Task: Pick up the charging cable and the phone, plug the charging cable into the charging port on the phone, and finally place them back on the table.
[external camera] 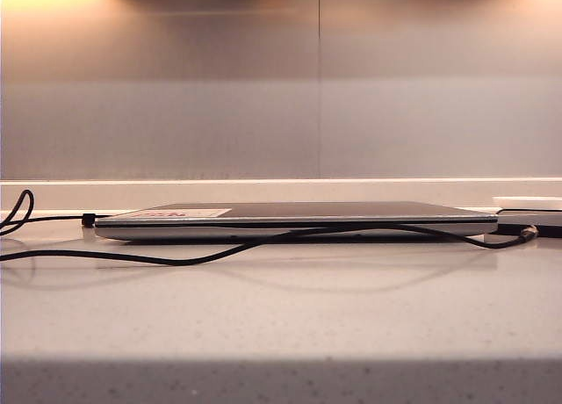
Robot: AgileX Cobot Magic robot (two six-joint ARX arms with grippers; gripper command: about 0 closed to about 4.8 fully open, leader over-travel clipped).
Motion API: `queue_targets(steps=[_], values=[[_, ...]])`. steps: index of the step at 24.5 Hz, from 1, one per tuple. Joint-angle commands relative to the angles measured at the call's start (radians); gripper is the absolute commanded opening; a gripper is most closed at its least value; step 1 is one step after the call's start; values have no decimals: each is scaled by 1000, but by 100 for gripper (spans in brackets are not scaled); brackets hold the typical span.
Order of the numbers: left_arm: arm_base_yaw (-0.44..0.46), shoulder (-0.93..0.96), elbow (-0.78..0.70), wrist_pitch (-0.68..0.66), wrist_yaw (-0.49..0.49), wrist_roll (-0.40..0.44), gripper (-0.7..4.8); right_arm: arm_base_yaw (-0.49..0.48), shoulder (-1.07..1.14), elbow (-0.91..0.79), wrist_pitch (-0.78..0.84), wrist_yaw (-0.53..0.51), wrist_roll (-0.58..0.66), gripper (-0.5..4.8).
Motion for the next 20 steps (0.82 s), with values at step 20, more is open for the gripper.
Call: queue_targets(steps=[20], values=[[-1, 1, 4, 13, 3, -7, -5, -12, -54, -64, 57, -24, -2, 0]])
